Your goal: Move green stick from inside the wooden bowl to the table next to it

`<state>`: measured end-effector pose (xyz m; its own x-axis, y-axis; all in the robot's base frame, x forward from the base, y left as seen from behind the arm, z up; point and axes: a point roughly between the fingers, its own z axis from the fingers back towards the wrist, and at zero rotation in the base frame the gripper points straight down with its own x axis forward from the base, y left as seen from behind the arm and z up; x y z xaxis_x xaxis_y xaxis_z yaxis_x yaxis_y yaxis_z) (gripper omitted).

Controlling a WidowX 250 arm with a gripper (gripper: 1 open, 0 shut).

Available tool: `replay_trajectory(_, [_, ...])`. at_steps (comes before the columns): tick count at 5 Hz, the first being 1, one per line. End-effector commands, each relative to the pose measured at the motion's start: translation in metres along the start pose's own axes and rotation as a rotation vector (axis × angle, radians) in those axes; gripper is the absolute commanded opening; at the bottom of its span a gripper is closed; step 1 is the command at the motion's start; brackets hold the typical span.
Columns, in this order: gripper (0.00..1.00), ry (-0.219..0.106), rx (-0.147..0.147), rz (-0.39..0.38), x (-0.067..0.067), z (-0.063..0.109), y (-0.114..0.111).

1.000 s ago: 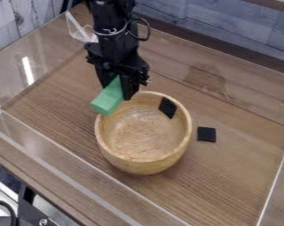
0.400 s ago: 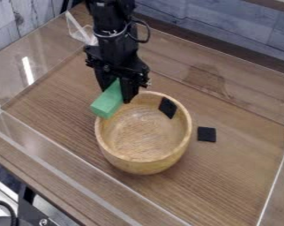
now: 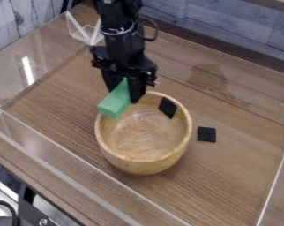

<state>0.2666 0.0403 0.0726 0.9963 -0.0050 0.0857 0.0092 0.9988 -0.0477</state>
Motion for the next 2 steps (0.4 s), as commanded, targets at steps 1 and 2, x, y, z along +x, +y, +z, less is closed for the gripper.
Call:
replay_trajectory(1, [0.00,-0.043,-0.013,0.008,0.015,0.016,-0.012])
replay_trajectory(2, [0.00,-0.050,-0.035,0.006,0.026,0.020,-0.037])
